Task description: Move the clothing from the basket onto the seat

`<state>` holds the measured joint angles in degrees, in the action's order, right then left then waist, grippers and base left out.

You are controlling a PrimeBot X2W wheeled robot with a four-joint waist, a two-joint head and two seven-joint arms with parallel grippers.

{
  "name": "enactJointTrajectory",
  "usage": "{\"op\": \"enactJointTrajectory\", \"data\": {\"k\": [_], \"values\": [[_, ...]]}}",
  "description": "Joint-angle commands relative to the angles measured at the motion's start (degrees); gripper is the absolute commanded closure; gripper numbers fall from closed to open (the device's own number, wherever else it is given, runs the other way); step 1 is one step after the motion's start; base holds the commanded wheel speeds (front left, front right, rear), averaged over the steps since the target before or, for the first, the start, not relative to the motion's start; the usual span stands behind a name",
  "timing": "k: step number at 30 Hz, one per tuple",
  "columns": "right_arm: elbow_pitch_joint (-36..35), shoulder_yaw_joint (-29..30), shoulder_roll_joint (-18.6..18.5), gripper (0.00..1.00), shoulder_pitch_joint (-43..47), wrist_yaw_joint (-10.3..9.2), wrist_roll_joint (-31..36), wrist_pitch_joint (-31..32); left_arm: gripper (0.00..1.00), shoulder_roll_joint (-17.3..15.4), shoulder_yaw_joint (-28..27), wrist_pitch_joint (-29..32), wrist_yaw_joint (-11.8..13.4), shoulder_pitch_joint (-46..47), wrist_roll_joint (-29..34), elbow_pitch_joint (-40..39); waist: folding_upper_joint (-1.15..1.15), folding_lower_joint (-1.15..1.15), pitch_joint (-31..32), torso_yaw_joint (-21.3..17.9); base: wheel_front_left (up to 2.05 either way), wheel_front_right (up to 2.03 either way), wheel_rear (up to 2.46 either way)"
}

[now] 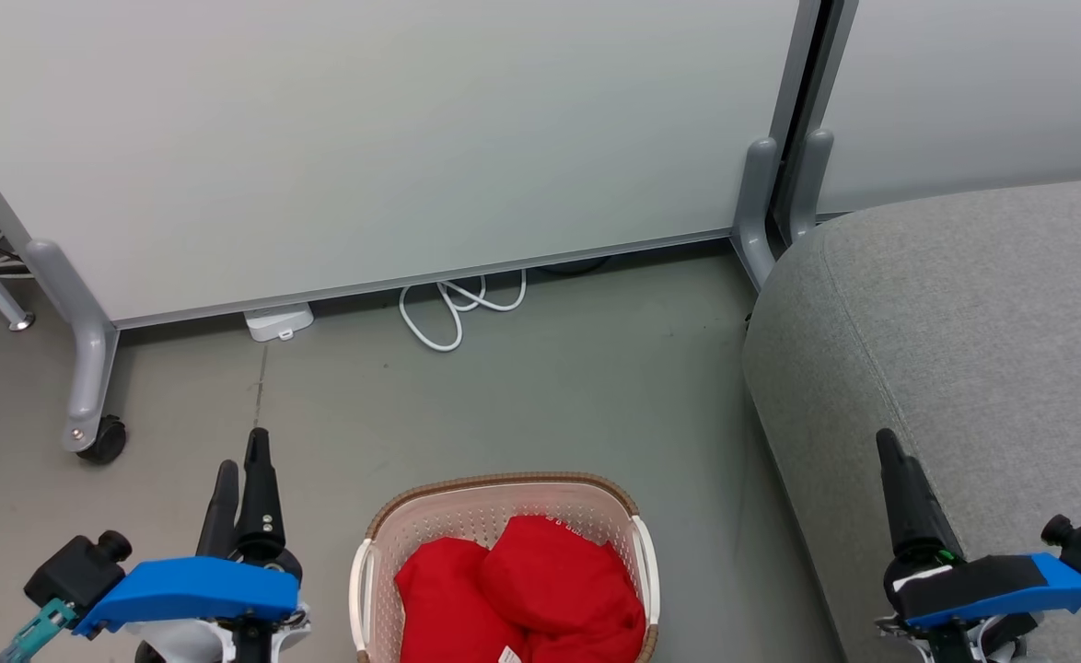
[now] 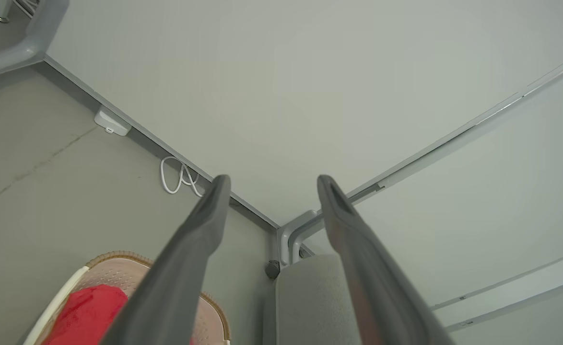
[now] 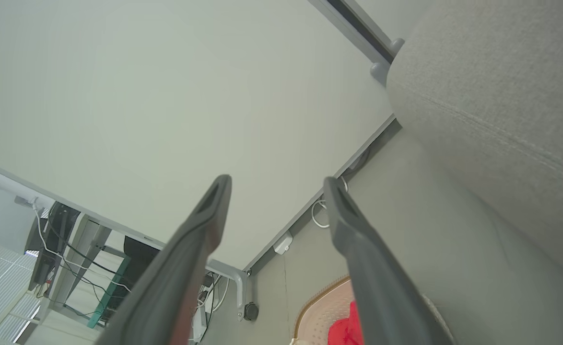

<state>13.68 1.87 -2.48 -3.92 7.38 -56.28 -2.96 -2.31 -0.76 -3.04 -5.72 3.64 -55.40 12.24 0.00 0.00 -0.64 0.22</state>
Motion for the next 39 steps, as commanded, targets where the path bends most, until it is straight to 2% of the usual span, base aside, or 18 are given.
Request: {"op": "enactJointTrajectory", "data": {"k": [1, 17, 39], "values": [[-1.1, -0.3, -0.4, 0.00, -1.2, 0.07, 2.4, -0.6, 0.00, -0.5, 0.6, -0.6, 0.3, 1.4, 2.4, -1.0, 0.00, 0.00, 0.0, 0.0, 0.00, 0.00, 0.00], [-0.2, -2.0, -0.4, 0.00, -0.8, 0.09, 16.4, -3.5, 0.00, -0.6, 3.7, -3.5, 1.6, 0.9, 17.5, -0.4, 0.00, 0.00, 0.1, 0.1, 0.00, 0.00, 0.00], [1.6, -4.1, -0.5, 0.00, -1.1, 0.12, 31.0, -7.1, 0.00, -0.6, 6.5, -7.0, 2.2, 1.0, 32.3, 0.5, 0.00, 0.00, 0.0, 0.6, 0.00, 0.00, 0.00]]}}
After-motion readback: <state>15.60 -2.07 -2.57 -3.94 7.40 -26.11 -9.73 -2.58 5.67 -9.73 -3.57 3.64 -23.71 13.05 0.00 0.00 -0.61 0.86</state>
